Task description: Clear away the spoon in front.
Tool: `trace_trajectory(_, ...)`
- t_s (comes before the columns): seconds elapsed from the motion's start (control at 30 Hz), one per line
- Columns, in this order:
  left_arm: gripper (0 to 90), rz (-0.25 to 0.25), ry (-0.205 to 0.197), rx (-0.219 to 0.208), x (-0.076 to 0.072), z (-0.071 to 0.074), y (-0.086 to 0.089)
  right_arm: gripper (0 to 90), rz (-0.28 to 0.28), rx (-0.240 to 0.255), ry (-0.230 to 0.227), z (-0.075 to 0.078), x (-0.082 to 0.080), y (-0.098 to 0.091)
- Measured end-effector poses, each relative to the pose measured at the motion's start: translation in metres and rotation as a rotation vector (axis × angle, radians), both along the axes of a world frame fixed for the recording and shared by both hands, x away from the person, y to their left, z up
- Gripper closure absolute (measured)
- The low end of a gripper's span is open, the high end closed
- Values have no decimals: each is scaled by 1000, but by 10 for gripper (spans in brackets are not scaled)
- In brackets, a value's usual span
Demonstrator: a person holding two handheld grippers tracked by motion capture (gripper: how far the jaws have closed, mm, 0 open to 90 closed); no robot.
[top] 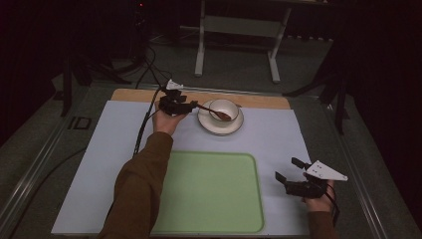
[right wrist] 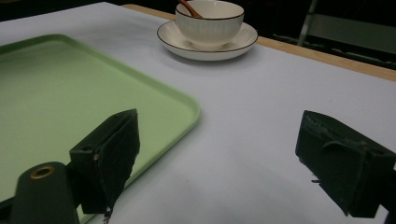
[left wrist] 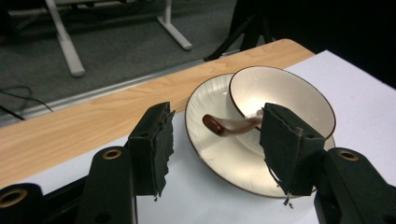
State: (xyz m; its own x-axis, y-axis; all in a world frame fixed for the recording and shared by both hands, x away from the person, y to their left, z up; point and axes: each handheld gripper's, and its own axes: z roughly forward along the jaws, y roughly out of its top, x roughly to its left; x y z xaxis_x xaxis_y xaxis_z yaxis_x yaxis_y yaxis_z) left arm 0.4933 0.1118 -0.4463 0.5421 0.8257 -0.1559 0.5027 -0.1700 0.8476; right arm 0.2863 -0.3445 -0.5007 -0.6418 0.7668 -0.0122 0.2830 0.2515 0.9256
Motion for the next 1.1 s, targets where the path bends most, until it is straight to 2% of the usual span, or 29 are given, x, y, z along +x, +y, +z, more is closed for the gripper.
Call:
trace_trajectory(0.13,498,-20,30,-14,4,-4,-4,134,1,-2,0,0,0,0)
trace_trajectory(0.17,498,-35,52,-7,6,-5,-8,134,1,-1,0,0,0,0)
trace_trajectory(0.2,542,-36,61,-6,7,-6,-10,134,1,-2,0,0,0,0)
trace_trajectory(0.33,618,-39,71,-10,8,-9,-11,134,1,-2,0,0,0,0)
trace_trajectory(0.37,663,-47,66,-29,7,-9,-11,134,0,-1,-1,0,0,0)
trace_trajectory(0.63,795,-83,44,-26,-1,-8,-9,134,-2,-4,0,0,0,0)
trace_trajectory(0.77,823,-102,31,-32,-8,-9,-9,134,-2,-5,1,0,0,0)
trace_trajectory(1.1,842,-78,-4,-44,-17,-5,-3,134,1,-8,3,0,0,0)
